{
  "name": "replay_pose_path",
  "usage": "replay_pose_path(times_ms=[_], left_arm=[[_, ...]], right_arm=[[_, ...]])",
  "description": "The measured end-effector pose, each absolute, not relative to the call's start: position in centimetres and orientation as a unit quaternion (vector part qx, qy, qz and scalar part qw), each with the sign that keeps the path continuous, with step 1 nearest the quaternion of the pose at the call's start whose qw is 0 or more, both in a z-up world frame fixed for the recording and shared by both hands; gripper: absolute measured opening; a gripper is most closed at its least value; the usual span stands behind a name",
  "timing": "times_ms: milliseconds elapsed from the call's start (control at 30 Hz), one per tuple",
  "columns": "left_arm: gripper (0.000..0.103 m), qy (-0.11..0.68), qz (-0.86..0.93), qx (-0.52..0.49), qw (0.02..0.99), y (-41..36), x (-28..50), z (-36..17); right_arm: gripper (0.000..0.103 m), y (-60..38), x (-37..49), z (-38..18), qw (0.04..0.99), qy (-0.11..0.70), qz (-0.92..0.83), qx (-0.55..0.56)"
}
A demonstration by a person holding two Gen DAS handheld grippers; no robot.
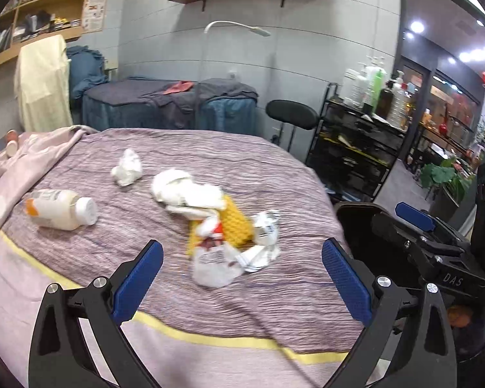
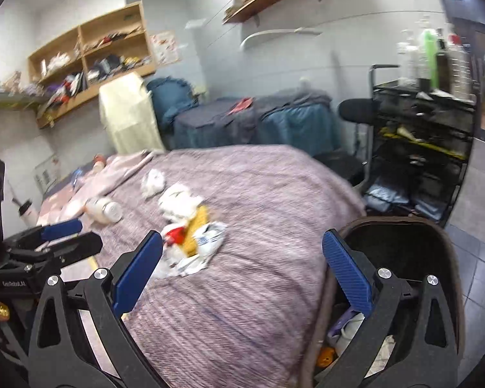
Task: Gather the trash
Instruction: 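Move both grippers back over the remaining trash on the bed, then grasp the white red-handled plastic bag with left while right grasps crumpled printed paper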
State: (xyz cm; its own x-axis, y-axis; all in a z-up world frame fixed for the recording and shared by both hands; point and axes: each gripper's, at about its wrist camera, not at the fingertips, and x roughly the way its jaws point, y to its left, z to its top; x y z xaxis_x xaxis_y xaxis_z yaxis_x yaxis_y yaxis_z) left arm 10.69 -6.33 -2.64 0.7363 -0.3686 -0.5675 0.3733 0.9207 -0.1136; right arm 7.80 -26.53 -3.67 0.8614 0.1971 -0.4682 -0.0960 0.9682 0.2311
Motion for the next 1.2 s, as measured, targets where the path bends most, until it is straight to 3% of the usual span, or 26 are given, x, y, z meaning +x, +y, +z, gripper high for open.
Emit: replay_pose_path(times_ms=[567, 800, 867, 1100, 1200], left_arm=[[0.097, 0.388, -0.146, 0.03, 0.91, 0.7, 14.6, -6.3], [0.097, 0.412, -0.164, 0.041, 0.895, -0.1, 16.3, -7.4], [0.097, 0.422, -0.176, 0.032, 0.889, -0.5, 17.0, -7.6], [0.096, 0.452, -0.208, 0.028, 0.867, -3.7, 19.8, -8.6], [0.09, 0.462, -0.211, 0.042, 0.861, -5.5, 21.2, -9.2]], right_arm=[[0.096, -16.8, 18.2, -7.1, 0.891, 0.43, 0.144, -0.033], [0.062, -17.7, 21.7, -9.4, 0.869, 0.48, 0.117, -0.033], [0.039, -18.1, 22.1, -9.4, 0.87, 0.478, 0.118, -0.024], [0.033, -20.4, 21.0, -8.3, 0.885, 0.444, 0.132, 0.041], [0.033, -21.0, 20.0, -7.2, 0.897, 0.421, 0.127, 0.05]])
